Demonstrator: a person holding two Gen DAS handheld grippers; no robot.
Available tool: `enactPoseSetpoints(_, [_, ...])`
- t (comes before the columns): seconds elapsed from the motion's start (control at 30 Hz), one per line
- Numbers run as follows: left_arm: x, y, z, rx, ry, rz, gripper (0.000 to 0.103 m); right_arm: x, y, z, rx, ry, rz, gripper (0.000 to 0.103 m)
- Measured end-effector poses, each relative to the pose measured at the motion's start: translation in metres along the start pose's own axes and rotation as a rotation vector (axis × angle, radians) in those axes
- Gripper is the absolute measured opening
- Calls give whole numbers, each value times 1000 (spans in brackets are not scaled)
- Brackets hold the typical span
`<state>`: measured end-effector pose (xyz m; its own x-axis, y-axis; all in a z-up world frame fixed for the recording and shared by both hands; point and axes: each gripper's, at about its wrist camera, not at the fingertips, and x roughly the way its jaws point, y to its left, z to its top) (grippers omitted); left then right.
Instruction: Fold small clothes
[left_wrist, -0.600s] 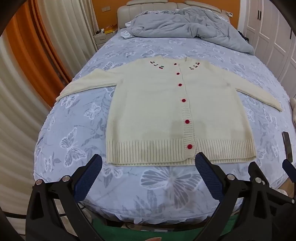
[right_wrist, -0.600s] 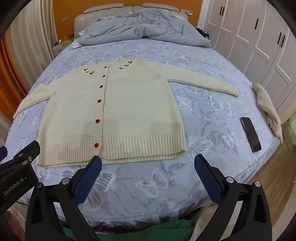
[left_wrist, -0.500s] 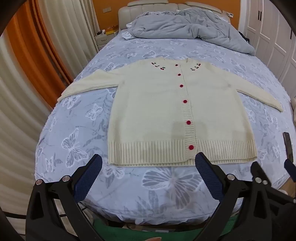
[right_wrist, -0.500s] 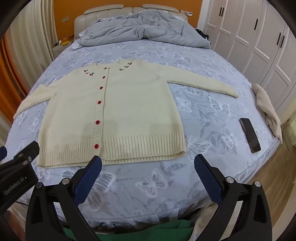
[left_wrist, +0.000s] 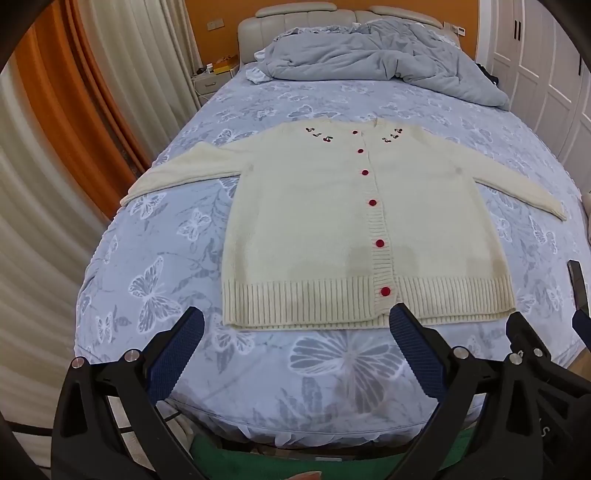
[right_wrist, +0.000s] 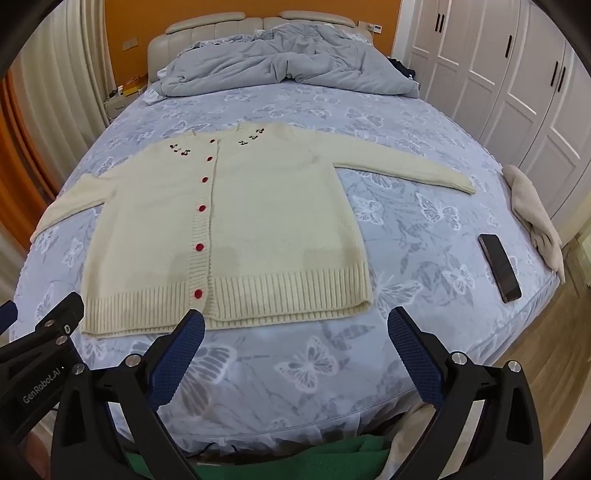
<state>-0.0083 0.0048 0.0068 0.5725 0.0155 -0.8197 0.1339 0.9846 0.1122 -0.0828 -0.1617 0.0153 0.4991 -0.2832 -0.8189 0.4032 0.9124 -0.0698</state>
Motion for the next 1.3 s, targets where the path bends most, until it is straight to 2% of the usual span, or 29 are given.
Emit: enactPoseSetpoints(1.3, [-1, 2, 2, -7, -9, 18, 98, -2, 5, -1, 16, 6, 17, 97])
